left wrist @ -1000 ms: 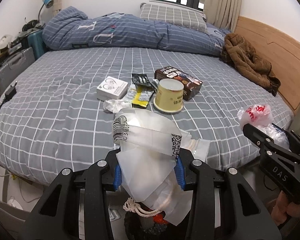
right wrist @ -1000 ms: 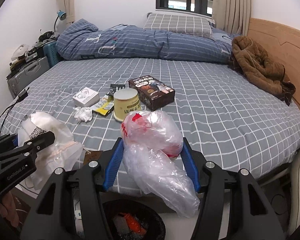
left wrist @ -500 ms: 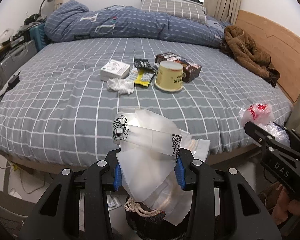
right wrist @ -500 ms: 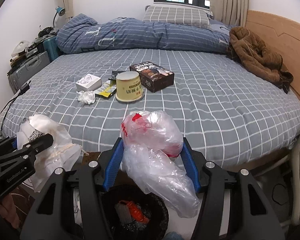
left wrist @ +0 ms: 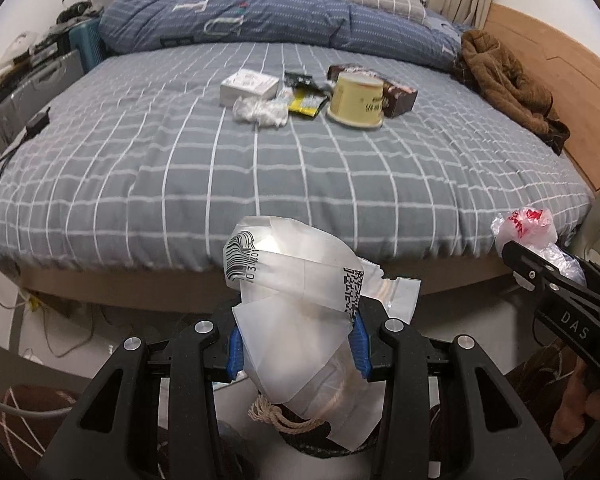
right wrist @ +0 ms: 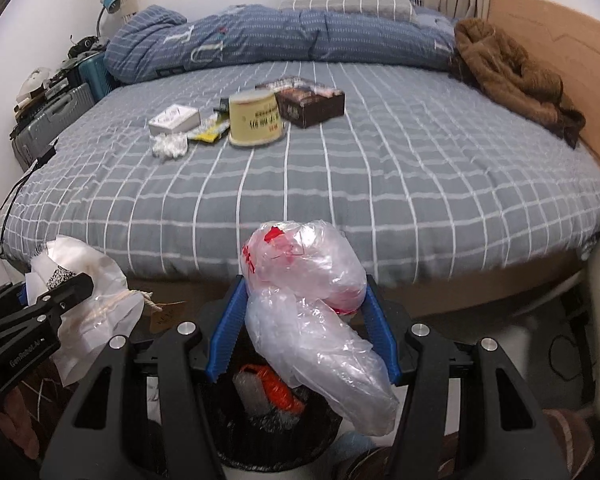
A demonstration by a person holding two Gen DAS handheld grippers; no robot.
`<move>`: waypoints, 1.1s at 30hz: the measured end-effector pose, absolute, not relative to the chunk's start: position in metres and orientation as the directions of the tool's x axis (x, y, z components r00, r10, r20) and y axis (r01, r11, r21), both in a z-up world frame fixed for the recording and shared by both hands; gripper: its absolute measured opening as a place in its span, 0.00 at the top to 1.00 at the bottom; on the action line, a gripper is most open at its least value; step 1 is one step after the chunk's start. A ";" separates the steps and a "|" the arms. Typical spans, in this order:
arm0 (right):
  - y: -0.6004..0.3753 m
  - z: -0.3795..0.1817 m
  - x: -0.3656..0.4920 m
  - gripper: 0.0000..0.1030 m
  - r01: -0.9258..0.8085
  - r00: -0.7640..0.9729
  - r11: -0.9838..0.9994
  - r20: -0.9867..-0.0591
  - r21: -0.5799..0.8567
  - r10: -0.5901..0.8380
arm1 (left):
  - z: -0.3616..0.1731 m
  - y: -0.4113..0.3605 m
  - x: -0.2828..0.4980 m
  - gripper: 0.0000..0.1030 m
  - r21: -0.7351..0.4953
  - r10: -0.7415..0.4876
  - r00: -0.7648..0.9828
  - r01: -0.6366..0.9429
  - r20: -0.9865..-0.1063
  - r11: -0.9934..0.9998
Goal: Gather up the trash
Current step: 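Carry both bags down toward the black bin, then open the right tool over the bin while the left tool releases the white bag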
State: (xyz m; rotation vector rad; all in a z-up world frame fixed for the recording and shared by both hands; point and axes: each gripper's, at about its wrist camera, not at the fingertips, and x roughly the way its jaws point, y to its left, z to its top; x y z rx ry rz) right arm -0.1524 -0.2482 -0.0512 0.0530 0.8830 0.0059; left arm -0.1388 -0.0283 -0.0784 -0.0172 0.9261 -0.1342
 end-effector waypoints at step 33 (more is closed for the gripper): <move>-0.185 -0.178 -0.142 0.23 -0.066 0.366 0.998 -0.931 -0.021 0.005 | -0.195 0.037 -0.138 0.61 -0.052 -0.044 0.408 -0.009 -0.912 0.999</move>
